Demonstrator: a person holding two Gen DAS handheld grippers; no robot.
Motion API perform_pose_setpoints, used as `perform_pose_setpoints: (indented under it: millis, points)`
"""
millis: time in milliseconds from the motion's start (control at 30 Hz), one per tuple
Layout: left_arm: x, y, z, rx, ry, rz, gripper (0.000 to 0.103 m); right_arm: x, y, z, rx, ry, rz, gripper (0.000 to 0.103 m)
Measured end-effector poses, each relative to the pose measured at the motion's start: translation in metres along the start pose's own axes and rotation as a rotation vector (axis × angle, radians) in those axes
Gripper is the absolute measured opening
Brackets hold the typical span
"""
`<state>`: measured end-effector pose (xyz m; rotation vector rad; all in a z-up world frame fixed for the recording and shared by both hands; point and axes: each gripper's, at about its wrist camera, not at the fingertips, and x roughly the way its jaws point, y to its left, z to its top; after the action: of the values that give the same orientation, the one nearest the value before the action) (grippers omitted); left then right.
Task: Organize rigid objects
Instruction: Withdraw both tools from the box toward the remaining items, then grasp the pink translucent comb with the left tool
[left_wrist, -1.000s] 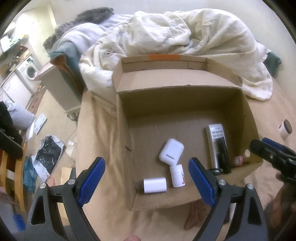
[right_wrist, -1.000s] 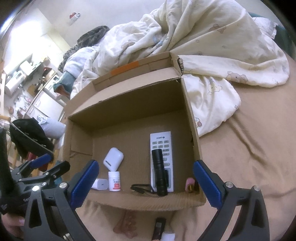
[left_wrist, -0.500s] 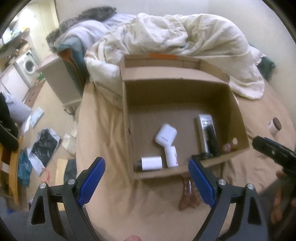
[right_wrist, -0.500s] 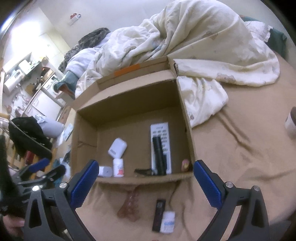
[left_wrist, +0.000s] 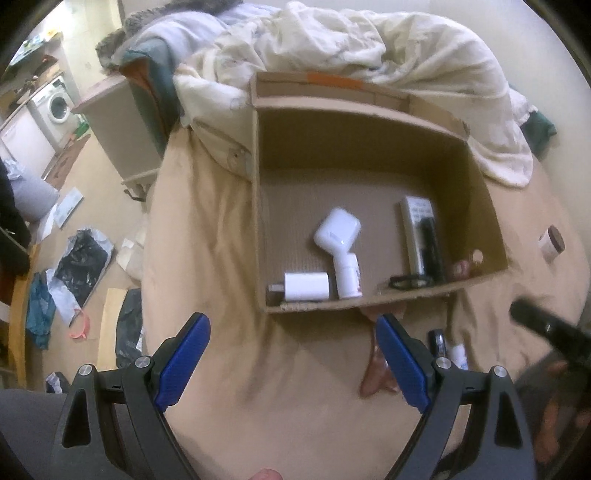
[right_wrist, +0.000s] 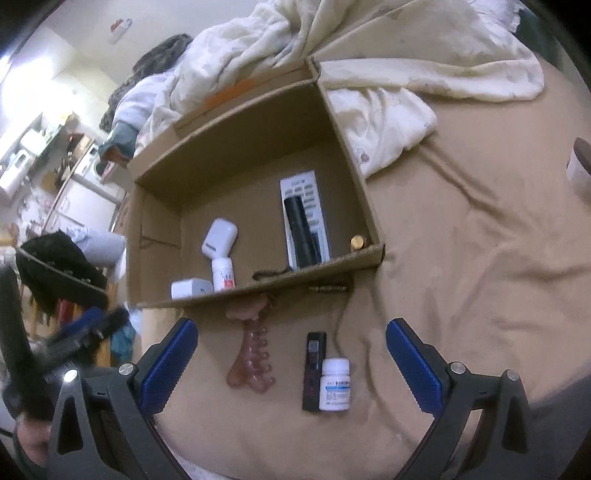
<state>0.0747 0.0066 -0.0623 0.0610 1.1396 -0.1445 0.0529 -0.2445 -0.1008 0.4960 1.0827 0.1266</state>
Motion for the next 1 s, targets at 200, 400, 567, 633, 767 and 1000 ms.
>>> perform_pose_setpoints:
  millis: [200, 400, 567, 633, 767, 1000]
  points:
    - [0.017, -0.003, -0.004, -0.004, 0.07, -0.009, 0.09, 0.008, -0.012, 0.0, 0.053, 0.036, -0.02, 0.103]
    - [0.041, -0.016, -0.009, 0.018, 0.158, -0.026, 0.09, 0.013, -0.013, 0.001, 0.061, 0.056, -0.013, 0.103]
    - [0.071, -0.05, -0.014, 0.094, 0.243, -0.044, 0.09, 0.016, -0.017, 0.002, 0.078, 0.067, -0.01, 0.103]
    - [0.085, -0.064, -0.019, 0.119, 0.285, -0.047, 0.09, 0.016, -0.019, 0.003, 0.086, 0.065, -0.009, 0.103]
    - [0.112, -0.082, -0.027, 0.109, 0.376, -0.039, 0.089, 0.015, -0.021, 0.003, 0.094, 0.063, -0.008, 0.103]
    - [0.144, -0.095, -0.034, 0.154, 0.423, 0.013, 0.09, 0.016, -0.023, 0.004, 0.098, 0.069, -0.009, 0.103]
